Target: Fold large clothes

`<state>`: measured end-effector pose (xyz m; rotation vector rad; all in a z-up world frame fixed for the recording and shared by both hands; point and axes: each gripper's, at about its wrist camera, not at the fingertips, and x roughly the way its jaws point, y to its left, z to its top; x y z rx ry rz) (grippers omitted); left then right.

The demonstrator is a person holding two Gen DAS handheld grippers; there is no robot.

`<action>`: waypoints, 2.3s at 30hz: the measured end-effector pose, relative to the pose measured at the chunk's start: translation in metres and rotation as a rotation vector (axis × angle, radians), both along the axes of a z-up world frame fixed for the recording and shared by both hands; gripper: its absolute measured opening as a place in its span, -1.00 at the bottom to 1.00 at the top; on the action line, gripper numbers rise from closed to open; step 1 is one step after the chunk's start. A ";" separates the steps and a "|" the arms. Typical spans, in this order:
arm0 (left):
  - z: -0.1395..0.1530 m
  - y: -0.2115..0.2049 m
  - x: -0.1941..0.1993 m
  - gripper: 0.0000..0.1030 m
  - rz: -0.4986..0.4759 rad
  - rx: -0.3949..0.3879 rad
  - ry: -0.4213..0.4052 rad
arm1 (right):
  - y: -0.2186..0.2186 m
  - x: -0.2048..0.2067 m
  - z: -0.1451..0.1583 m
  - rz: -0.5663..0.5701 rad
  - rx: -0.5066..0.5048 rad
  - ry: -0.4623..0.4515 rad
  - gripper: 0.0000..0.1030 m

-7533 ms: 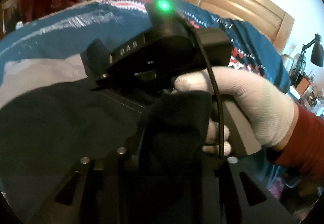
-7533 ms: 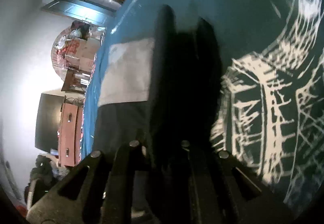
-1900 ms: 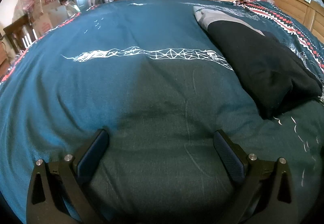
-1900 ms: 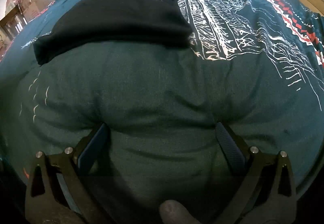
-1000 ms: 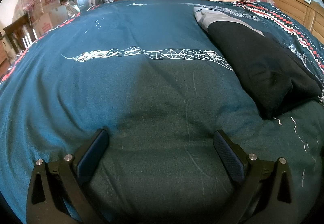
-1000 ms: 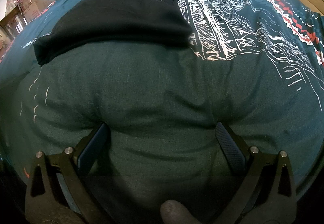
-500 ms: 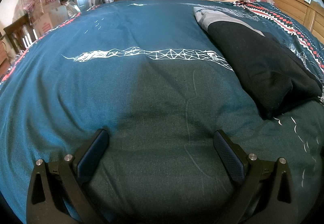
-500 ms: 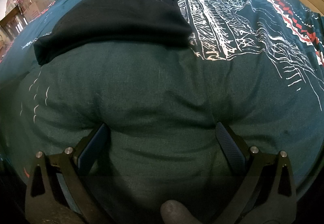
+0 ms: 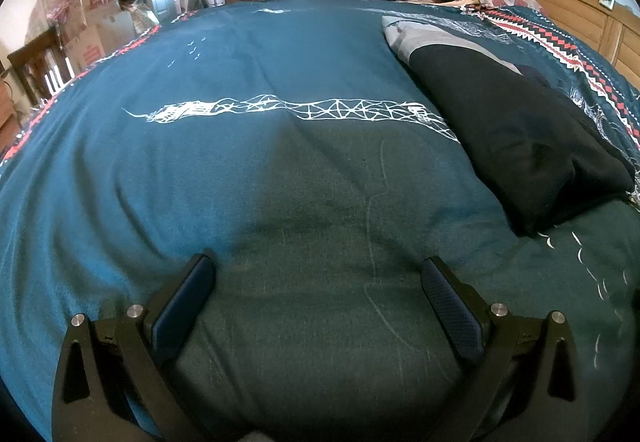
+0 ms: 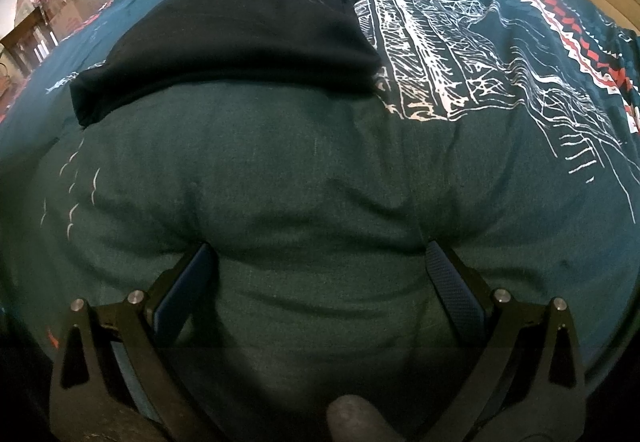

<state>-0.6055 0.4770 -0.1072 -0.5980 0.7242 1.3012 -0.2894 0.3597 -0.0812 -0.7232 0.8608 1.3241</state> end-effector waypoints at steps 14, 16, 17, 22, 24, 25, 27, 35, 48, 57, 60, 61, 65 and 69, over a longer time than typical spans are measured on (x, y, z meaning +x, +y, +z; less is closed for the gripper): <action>0.000 -0.008 -0.001 1.00 0.000 0.007 -0.016 | -0.002 -0.001 0.000 -0.003 0.003 0.004 1.00; 0.000 -0.008 -0.001 1.00 0.000 0.007 -0.017 | -0.001 -0.001 0.000 -0.002 0.003 0.004 1.00; 0.000 -0.008 -0.001 1.00 0.000 0.008 -0.018 | -0.001 -0.001 0.000 -0.002 0.003 0.004 1.00; 0.000 -0.008 -0.001 1.00 -0.001 0.007 -0.018 | -0.001 -0.001 0.000 -0.002 0.003 0.005 1.00; 0.000 -0.008 -0.001 1.00 -0.001 0.007 -0.019 | -0.001 0.000 0.000 -0.002 0.003 0.006 1.00; 0.000 -0.008 -0.001 1.00 -0.001 0.006 -0.019 | -0.001 0.000 0.000 -0.002 0.003 0.006 1.00; 0.000 -0.008 -0.001 1.00 -0.001 0.006 -0.020 | -0.001 0.000 0.000 -0.002 0.003 0.007 1.00; 0.012 -0.010 -0.002 1.00 -0.032 0.008 -0.037 | 0.000 0.002 0.007 -0.008 0.001 0.034 1.00; 0.187 -0.093 0.000 1.00 -0.069 0.313 -0.138 | -0.039 -0.046 0.205 -0.076 0.382 -0.141 1.00; 0.284 -0.147 0.018 1.00 -0.064 0.480 -0.108 | -0.032 -0.081 0.231 -0.069 0.296 -0.107 1.00; 0.297 -0.154 0.019 1.00 -0.070 0.479 -0.104 | -0.036 -0.085 0.238 -0.086 0.294 -0.099 1.00; 0.300 -0.158 0.020 1.00 -0.065 0.486 -0.097 | -0.037 -0.086 0.240 -0.089 0.296 -0.105 1.00; 0.310 -0.161 0.015 1.00 -0.051 0.492 -0.098 | -0.046 -0.087 0.248 -0.093 0.309 -0.123 1.00; 0.314 -0.162 0.010 1.00 -0.037 0.493 -0.098 | -0.050 -0.088 0.254 -0.085 0.323 -0.110 1.00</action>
